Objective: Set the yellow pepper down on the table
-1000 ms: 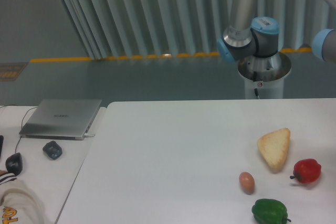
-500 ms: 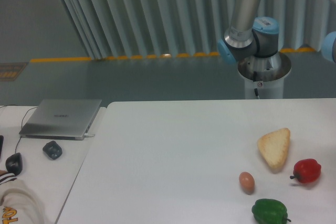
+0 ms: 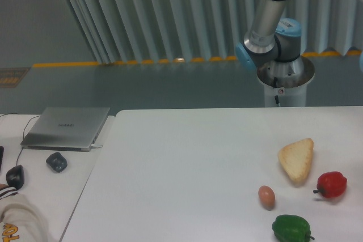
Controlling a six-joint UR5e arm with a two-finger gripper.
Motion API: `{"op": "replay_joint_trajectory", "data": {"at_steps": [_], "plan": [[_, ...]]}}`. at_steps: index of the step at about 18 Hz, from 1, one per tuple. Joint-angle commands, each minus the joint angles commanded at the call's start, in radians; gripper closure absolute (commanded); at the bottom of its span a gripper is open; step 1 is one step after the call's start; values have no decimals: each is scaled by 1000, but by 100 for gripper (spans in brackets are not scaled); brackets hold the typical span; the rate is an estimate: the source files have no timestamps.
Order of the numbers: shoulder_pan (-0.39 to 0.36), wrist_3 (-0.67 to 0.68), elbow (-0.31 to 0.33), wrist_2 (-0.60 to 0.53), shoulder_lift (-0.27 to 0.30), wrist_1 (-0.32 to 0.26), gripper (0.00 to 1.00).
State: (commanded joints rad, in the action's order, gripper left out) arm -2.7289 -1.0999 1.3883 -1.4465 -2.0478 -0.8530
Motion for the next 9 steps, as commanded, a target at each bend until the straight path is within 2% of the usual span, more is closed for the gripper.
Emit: {"op": "replay_joint_trajectory", "data": {"at_steps": [9], "plan": [[-12,-11,-51,-2,-57,22,0]]}}
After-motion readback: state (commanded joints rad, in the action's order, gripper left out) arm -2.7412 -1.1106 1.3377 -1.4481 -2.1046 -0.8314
